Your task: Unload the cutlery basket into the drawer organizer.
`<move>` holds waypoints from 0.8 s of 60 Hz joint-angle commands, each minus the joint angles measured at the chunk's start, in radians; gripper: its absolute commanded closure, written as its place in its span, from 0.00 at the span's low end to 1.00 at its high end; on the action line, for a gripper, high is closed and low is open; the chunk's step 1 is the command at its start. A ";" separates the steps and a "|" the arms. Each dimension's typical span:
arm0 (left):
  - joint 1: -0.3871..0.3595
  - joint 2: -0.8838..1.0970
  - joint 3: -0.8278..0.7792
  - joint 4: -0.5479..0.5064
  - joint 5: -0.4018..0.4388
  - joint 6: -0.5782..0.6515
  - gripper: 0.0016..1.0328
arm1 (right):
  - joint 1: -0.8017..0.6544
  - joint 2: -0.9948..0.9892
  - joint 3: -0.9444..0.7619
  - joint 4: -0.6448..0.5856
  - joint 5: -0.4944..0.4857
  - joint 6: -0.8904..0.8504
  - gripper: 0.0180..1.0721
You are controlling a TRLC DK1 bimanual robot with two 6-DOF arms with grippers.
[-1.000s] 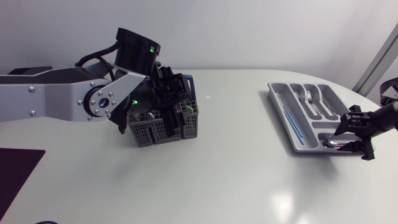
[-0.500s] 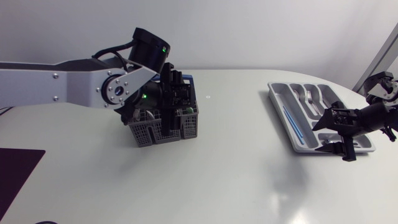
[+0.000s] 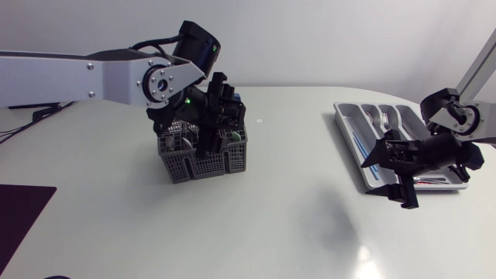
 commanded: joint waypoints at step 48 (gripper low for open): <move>0.014 0.196 0.244 -0.197 0.045 0.133 0.70 | 0.165 -0.069 -0.103 0.058 -0.006 0.104 0.17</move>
